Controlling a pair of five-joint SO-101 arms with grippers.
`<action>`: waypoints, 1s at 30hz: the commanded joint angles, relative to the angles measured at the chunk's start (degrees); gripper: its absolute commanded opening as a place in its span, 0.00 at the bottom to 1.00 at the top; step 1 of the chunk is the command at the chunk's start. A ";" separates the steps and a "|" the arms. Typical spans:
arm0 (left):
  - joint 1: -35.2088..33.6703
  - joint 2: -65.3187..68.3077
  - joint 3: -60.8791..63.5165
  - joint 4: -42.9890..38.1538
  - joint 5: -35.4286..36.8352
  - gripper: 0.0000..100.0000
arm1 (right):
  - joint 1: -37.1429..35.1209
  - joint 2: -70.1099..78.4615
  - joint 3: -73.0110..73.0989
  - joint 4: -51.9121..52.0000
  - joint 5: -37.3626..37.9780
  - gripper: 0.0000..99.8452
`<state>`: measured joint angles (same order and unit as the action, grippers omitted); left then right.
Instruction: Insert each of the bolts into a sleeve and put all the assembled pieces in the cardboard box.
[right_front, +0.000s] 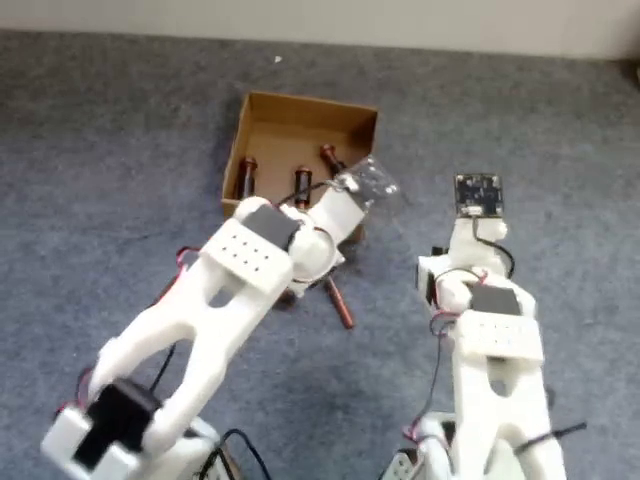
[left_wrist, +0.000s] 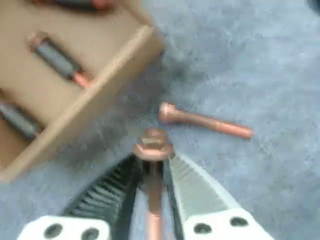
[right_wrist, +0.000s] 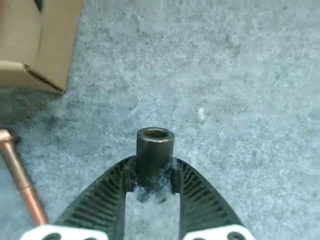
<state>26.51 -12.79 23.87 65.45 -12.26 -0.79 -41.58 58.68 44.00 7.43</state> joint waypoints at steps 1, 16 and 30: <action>-0.84 -9.27 1.19 -0.09 2.73 0.01 | -0.57 -10.68 -0.84 0.40 -0.18 0.01; -0.92 -48.22 21.93 -11.52 7.74 0.01 | -19.65 -34.15 5.85 1.63 -0.09 0.01; -1.98 -80.48 34.86 -20.57 16.53 0.01 | -33.63 -50.24 20.18 -10.68 -0.09 0.01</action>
<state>25.98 -89.63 59.21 46.90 1.63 -31.21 -86.51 75.47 39.60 7.43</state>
